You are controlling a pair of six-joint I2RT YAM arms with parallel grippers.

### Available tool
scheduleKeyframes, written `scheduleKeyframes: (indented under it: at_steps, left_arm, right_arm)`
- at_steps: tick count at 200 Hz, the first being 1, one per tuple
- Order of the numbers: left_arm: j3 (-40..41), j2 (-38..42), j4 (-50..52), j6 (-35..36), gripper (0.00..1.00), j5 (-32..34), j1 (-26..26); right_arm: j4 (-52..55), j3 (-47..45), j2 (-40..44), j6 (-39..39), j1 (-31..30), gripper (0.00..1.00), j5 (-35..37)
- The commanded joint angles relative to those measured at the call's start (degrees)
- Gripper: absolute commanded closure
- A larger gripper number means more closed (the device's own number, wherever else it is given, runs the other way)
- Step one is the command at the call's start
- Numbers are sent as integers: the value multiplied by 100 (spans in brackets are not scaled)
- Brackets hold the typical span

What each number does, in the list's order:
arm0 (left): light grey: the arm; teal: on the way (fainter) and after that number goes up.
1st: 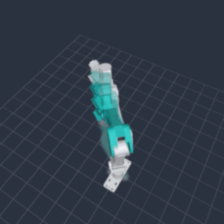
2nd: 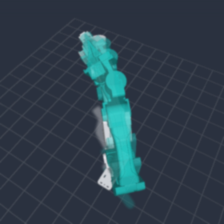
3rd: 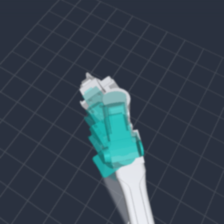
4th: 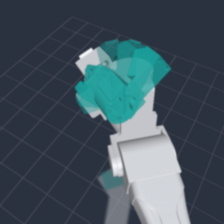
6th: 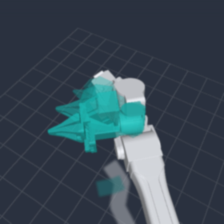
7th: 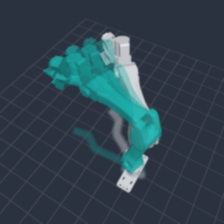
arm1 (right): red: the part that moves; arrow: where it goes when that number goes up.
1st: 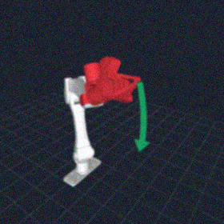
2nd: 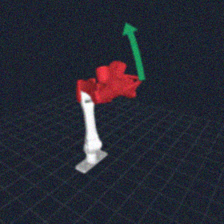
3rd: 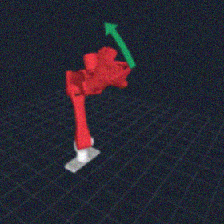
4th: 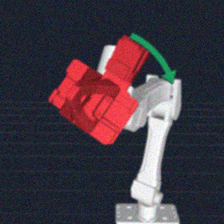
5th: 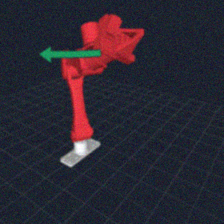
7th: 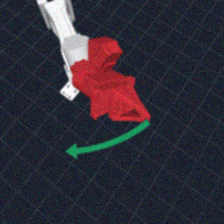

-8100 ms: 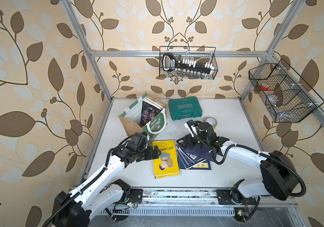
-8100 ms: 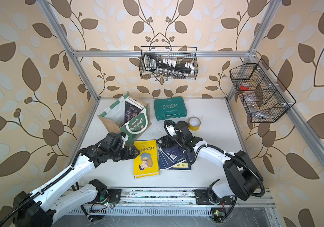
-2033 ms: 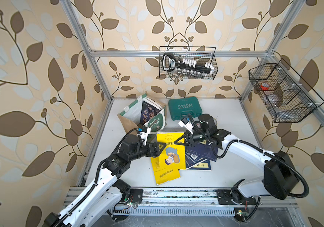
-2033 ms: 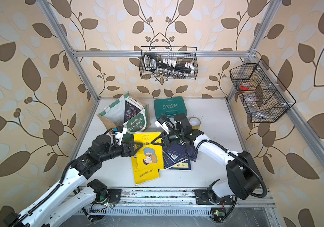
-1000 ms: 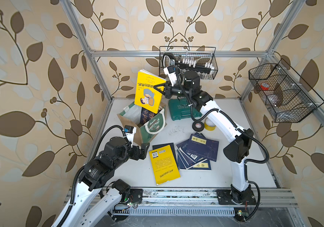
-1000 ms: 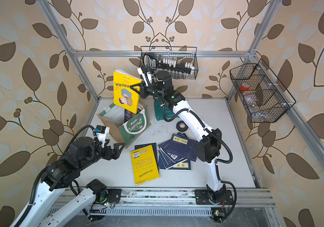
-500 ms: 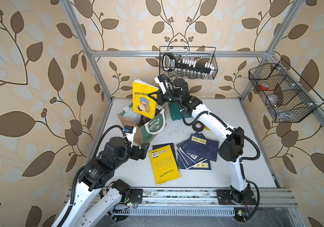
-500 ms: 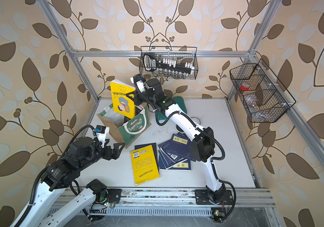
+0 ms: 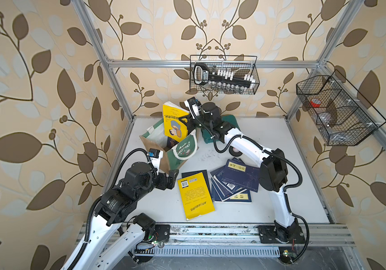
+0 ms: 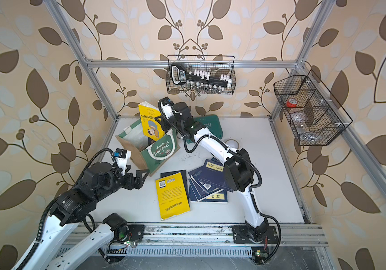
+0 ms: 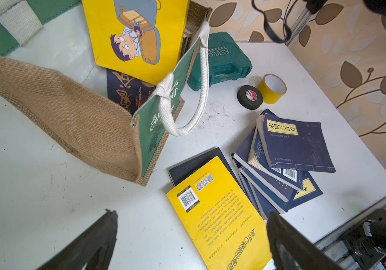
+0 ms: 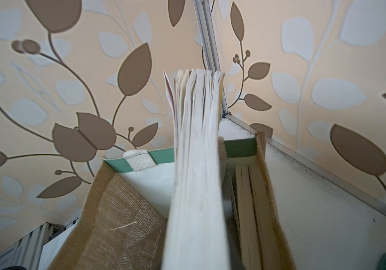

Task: Put the books into the canvas bag
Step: Place the book in the canvas bag.

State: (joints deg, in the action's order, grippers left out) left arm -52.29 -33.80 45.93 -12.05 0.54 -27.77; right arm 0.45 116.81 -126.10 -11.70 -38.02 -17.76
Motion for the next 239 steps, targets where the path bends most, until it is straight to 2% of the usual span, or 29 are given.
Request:
scheduleKeyframes:
  at_steps: [1, 32, 49, 100, 119, 167, 178, 211, 239]
  left_arm:
    - [27, -12, -164, 106, 1, 25, -18]
    - [40, -19, -172, 106, 1, 14, -18]
    - [39, -55, -182, 94, 1, -50, -18]
    - [44, -56, -177, 97, 1, -31, -18]
    - [44, -83, -163, 89, 1, -49, -17]
    - [48, -139, -186, 96, 1, -78, -18]
    - [45, -169, -181, 90, 1, -109, -17]
    - [44, -286, -199, 72, 1, -236, -18]
    - [20, -528, -182, 16, 1, -500, -18]
  right_arm:
    - [-886, -175, -59, 72, -56, 100, 221]
    - [-1215, -513, -48, 75, -106, 100, 498]
    - [-1217, -538, -71, 166, -146, 89, 636]
    - [-1111, -371, -249, 178, -153, 80, 688]
    - [-1091, -352, -257, 169, -153, 64, 694]
    - [-1012, -243, -215, 244, -153, 54, 697]
    - [-986, -203, -145, 284, -153, 49, 607]
    - [-707, -255, 259, 414, -153, 23, 274]
    - [-487, -1020, 995, 513, -153, 3, 189]
